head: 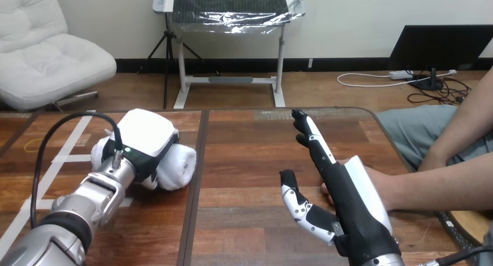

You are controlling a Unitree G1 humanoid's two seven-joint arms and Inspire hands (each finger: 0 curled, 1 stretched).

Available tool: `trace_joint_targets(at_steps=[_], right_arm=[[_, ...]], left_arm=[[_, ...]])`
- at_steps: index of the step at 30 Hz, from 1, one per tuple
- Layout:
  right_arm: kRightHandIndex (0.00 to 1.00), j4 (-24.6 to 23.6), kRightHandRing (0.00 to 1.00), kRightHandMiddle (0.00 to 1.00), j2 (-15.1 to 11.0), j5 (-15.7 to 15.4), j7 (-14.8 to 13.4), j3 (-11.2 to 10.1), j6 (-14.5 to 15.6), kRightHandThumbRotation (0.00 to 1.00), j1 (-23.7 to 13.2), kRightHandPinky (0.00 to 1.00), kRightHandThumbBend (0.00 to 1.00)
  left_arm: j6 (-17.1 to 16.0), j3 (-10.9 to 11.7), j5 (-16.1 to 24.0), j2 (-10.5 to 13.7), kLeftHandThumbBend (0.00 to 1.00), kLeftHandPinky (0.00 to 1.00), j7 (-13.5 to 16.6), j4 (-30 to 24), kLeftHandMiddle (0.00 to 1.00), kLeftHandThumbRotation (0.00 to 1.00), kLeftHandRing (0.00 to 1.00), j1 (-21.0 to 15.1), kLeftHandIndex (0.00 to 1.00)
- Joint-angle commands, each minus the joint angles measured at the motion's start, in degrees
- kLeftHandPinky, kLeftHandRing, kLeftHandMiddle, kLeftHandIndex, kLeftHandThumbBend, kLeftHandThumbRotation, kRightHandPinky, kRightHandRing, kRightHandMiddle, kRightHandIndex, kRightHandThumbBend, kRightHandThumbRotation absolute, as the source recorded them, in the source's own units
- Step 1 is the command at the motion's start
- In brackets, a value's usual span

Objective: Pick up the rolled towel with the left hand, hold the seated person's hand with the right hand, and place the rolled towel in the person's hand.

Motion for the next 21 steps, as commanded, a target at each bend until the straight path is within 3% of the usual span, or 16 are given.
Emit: trace_joint_targets(at_steps=[1,7,15,21], right_arm=[[1.0,-3.8,0.97,0.99,0.27,0.72,0.14,-1.14,0.0,0.0,-2.17,1.0,0.01],[1.0,-3.55,0.97,0.98,0.29,1.25,0.18,-1.31,-0.34,0.0,-2.36,1.0,0.01],[1.0,-2.75,0.96,0.97,0.15,1.99,0.11,-1.37,-1.2,0.0,-2.76,1.0,0.0],[1.0,-2.35,0.94,0.95,0.05,1.79,0.03,-1.27,-1.44,0.0,-3.06,1.0,0.0]], left_arm=[[0.0,0.17,-1.01,-0.86,0.65,0.26,2.35,0.68,0.35,0.0,0.29,-1.58,0.42],[-0.31,0.35,-1.31,-0.95,0.63,0.25,3.47,0.86,0.34,0.0,0.28,-1.22,0.4],[-2.0,1.39,-3.17,-0.91,0.63,0.33,3.6,0.9,0.39,0.0,0.35,-0.79,0.45],[-3.68,1.64,-4.41,-0.49,0.64,0.38,5.32,0.61,0.43,0.0,0.4,-0.33,0.48]])
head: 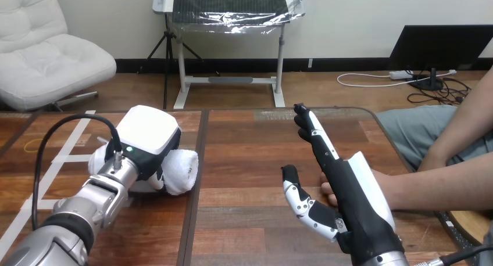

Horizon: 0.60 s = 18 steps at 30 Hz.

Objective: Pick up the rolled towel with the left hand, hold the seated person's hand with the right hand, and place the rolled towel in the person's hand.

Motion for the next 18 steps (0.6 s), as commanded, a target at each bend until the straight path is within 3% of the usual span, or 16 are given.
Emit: trace_joint_targets(at_steps=[1,18], right_arm=[[1.0,-1.06,0.94,0.95,0.02,0.63,-0.19,-0.86,-1.6,0.0,-3.13,1.0,0.0],[1.0,-0.9,0.9,0.9,-0.11,0.35,-0.07,-0.74,-1.54,0.0,-3.75,1.0,0.0]], left_arm=[[-1.85,1.56,-2.07,0.18,0.64,0.39,2.57,-0.25,0.44,0.0,0.4,-0.31,0.48],[-6.07,3.27,-5.41,0.81,0.64,0.42,5.26,-0.62,0.46,0.0,0.43,0.79,0.5]])
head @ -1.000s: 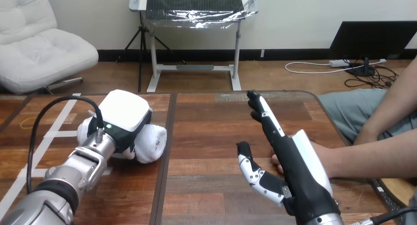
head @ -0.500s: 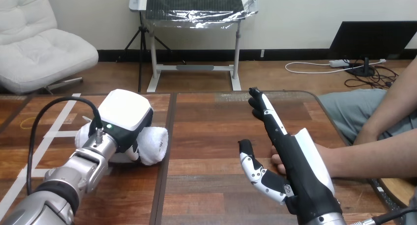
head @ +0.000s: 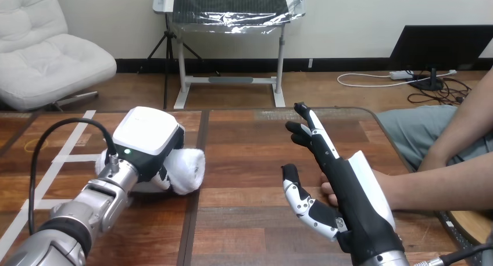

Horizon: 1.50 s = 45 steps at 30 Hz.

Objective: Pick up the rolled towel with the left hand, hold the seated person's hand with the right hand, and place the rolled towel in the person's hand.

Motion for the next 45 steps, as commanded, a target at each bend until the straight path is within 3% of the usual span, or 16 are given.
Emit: trace_joint_targets(at_steps=[1,12,19,27,33,36,39,41,45], right_arm=[[1.0,-0.91,0.9,0.9,-0.07,0.25,-0.09,-0.74,-1.45,0.0,-3.51,1.0,0.0],[1.0,-0.83,0.9,0.87,-0.09,-0.01,-0.09,-0.77,-1.06,0.0,-3.76,1.0,0.0],[1.0,-0.86,0.9,0.87,-0.21,-0.15,-0.03,-0.76,-1.04,0.0,-3.84,1.0,0.0],[1.0,-0.48,0.9,0.87,-0.05,0.31,-0.13,-0.88,-1.34,0.0,-4.08,1.0,0.0],[1.0,0.07,0.88,0.87,-0.21,0.26,-0.32,-0.99,-1.95,0.0,-4.35,1.0,0.0],[1.0,0.18,0.87,0.86,-0.23,0.47,-0.18,-1.03,-2.0,0.0,-4.44,1.0,0.0],[1.0,0.18,0.87,0.86,-0.2,0.46,-0.13,-1.06,-1.82,0.0,-4.49,1.0,0.0],[1.0,0.22,0.87,0.86,-0.21,0.45,-0.14,-1.08,-1.85,0.0,-4.52,1.0,0.0],[1.0,0.15,0.87,0.87,-0.14,0.53,-0.08,-1.1,-1.64,0.0,-4.51,1.0,0.0]], left_arm=[[-1.8,2.02,-1.98,0.65,0.64,0.42,2.84,-0.83,0.47,0.0,0.43,-0.17,0.5],[-5.46,5.26,-5.64,0.37,0.67,0.43,4.64,-1.27,0.47,0.0,0.44,1.25,0.51],[-9.27,8.68,-9.55,-0.32,0.68,0.41,6.43,-2.09,0.46,0.0,0.42,2.72,0.51],[-13.95,12.59,-14.43,-1.35,0.66,0.4,5.81,-3.7,0.48,0.0,0.43,4.43,0.51],[-20.63,17.89,-21.55,-2.92,0.66,0.4,2.11,-5.29,0.49,0.0,0.44,6.75,0.52],[-23.75,21.04,-26.19,-4.18,0.68,0.4,-1.35,-6.16,0.49,0.0,0.44,8.04,0.51],[-27.1,24.76,-32.28,-5.92,0.69,0.4,-6.67,-7.14,0.49,0.0,0.45,9.49,0.51],[-27.53,28.23,-38.4,-7.94,0.7,0.41,-12.35,-8.27,0.49,0.0,0.45,10.59,0.51],[-27.8,31.61,-45.21,-10.19,0.73,0.42,-18.5,-10.65,0.48,0.0,0.45,12.19,0.5]])
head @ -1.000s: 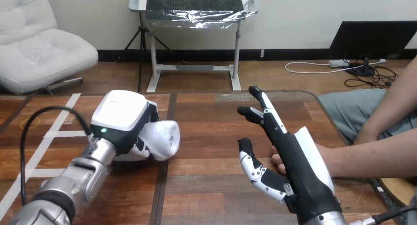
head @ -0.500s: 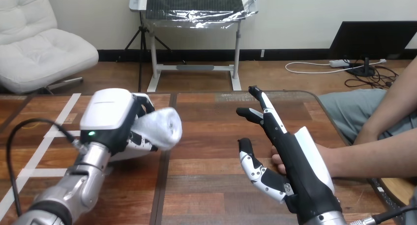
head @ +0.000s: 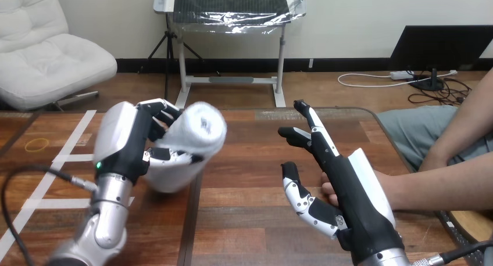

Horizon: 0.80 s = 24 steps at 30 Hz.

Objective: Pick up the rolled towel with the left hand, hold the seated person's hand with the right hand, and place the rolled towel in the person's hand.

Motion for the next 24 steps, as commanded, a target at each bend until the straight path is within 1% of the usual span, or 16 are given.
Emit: trace_joint_targets(at_steps=[1,4,6,7,9,10,12,13,16,18,21,22,24], right_arm=[[1.0,-0.28,0.87,0.88,0.07,0.57,-0.06,-0.93,-1.12,0.0,-3.92,1.0,0.0],[1.0,-0.43,0.87,0.89,0.15,0.58,0.02,-0.95,-0.8,0.0,-3.91,0.99,0.0],[1.0,-0.38,0.87,0.9,0.13,0.62,0.07,-0.99,-0.79,0.0,-3.98,0.98,0.0],[1.0,-0.39,0.87,0.91,0.17,0.65,0.05,-1.01,-0.75,0.0,-3.99,0.97,0.0],[1.0,-0.36,0.87,0.92,0.24,0.69,0.05,-1.03,-0.7,0.0,-4.03,0.97,0.0],[1.0,-0.38,0.87,0.92,0.29,0.75,0.07,-1.06,-0.59,0.0,-4.04,0.97,0.0],[1.0,-0.37,0.87,0.93,0.36,0.81,0.12,-1.1,-0.46,0.0,-4.07,0.95,0.0],[1.0,-0.51,0.87,0.93,0.4,0.57,0.1,-1.08,-0.21,0.0,-4.07,0.94,0.0],[1.0,-0.83,0.87,0.93,0.51,-0.06,0.04,-1.0,0.46,0.0,-4.1,0.93,0.0],[1.0,-1.0,0.89,0.94,0.59,-0.37,0.01,-0.96,0.86,0.0,-4.14,0.94,0.01],[1.0,-0.93,0.91,0.95,0.6,-0.36,-0.04,-1.01,0.76,0.0,-4.27,0.95,0.01],[1.0,-0.96,0.92,0.95,0.61,-0.41,-0.08,-1.04,0.8,0.0,-4.31,0.95,0.01],[1.0,-0.96,0.93,0.96,0.63,-0.49,-0.11,-1.06,0.88,0.0,-4.38,0.97,0.02]], left_arm=[[-2.36,8.58,-12.98,-6.2,0.73,0.42,-10.47,-7.05,0.48,0.01,0.45,1.5,0.5],[-2.57,10.33,-17.5,-7.9,0.75,0.42,-14.43,-9.98,0.47,0.01,0.44,3.01,0.5],[-2.83,10.89,-19.24,-8.52,0.75,0.43,-16.24,-11.52,0.47,0.01,0.45,3.78,0.5],[-2.55,11.34,-21.07,-9.22,0.74,0.44,-17.78,-13.28,0.47,0.01,0.45,4.57,0.5],[-1.86,12.03,-23.26,-10.01,0.74,0.44,-19.9,-15.41,0.47,0.0,0.45,5.48,0.5],[-0.94,12.46,-25.33,-10.76,0.74,0.44,-21.5,-17.57,0.47,0.0,0.45,6.37,0.5],[0.33,13.05,-27.62,-11.54,0.74,0.45,-23.48,-20.12,0.47,0.0,0.45,7.42,0.5],[1.71,13.32,-29.44,-12.28,0.74,0.45,-24.43,-22.63,0.47,0.0,0.45,8.43,0.5],[4.55,13.69,-32.39,-13.54,0.74,0.45,-25.76,-27.76,0.47,0.0,0.45,10.53,0.49],[5.86,13.77,-33.33,-14.0,0.75,0.45,-26.08,-30.26,0.47,0.0,0.44,11.58,0.49],[7.52,13.91,-35.57,-14.97,0.76,0.45,-27.43,-34.23,0.46,0.0,0.44,13.25,0.49],[8.65,13.9,-36.29,-15.46,0.76,0.45,-27.23,-36.18,0.46,0.0,0.44,14.02,0.49],[10.19,13.97,-36.97,-15.98,0.77,0.44,-26.93,-38.44,0.46,0.0,0.43,14.88,0.49]])
